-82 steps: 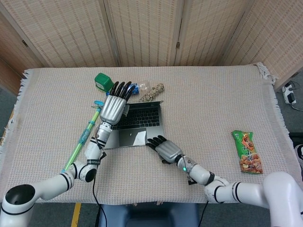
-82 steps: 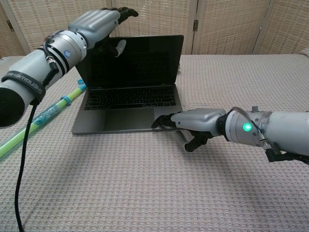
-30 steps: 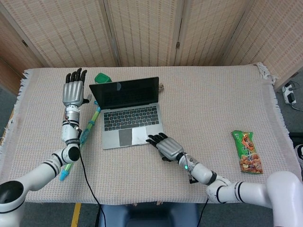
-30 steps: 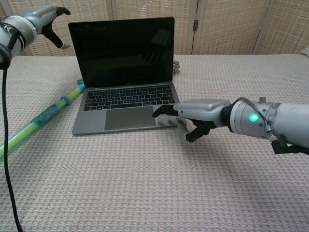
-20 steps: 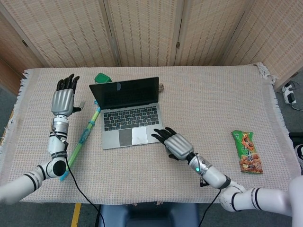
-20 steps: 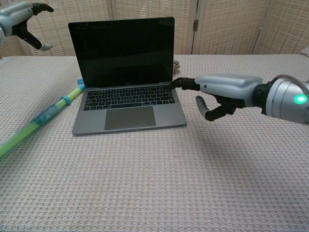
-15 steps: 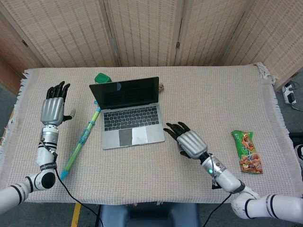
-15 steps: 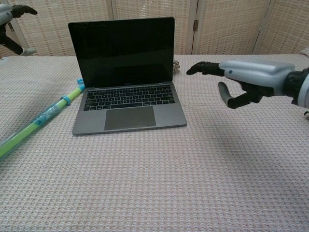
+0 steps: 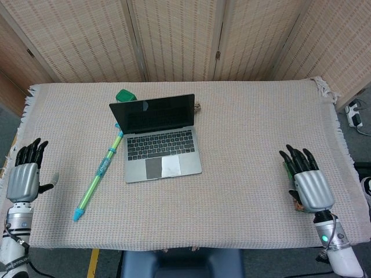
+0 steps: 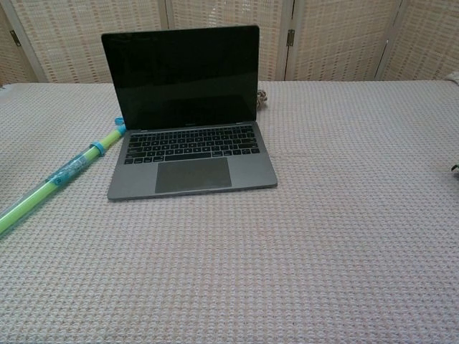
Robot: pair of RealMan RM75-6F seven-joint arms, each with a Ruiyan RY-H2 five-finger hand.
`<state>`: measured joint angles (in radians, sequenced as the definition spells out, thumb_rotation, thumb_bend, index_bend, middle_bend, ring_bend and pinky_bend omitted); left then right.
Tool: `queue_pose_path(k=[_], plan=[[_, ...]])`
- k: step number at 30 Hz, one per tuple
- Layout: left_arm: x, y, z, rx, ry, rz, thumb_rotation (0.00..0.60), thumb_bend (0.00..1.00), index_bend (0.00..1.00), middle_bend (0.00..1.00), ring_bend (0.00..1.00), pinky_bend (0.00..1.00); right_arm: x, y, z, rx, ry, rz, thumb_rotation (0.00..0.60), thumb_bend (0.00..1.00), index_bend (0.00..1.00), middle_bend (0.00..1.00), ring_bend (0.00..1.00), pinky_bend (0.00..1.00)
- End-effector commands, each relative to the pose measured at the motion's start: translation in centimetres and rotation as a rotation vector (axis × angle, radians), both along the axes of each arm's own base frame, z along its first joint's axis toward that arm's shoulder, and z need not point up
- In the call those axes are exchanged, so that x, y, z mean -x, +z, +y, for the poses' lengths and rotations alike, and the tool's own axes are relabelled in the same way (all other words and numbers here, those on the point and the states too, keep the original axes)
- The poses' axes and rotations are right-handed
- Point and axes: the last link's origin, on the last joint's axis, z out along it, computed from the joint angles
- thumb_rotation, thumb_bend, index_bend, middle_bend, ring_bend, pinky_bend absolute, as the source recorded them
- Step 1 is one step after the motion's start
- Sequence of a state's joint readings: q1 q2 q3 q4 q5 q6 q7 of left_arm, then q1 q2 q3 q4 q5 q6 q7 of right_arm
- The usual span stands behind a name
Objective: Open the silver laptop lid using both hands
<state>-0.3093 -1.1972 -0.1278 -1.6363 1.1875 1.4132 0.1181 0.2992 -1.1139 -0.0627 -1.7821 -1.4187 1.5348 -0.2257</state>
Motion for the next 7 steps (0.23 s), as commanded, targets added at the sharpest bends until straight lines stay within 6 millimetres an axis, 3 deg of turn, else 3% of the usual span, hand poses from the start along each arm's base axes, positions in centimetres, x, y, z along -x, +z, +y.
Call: queue_pose_path(k=[1, 7], plan=[[0.9, 0.5, -3.0, 0.009, 0.014, -0.017, 0.6, 0.37, 0.0, 0.0, 0.0, 0.0, 2.2, 1.5, 3.2, 0.062, -0.04, -0.018, 0.6, 0.97, 0.0, 0.01, 0.07, 0.0], [1.1, 0.4, -6.4, 0.009, -0.001, -0.026, 0.6, 0.38, 0.0, 0.0, 0.0, 0.0, 4.0, 1.5, 5.3, 0.097, -0.063, -0.079, 0.6, 0.97, 0.0, 0.02, 0.07, 0.0]])
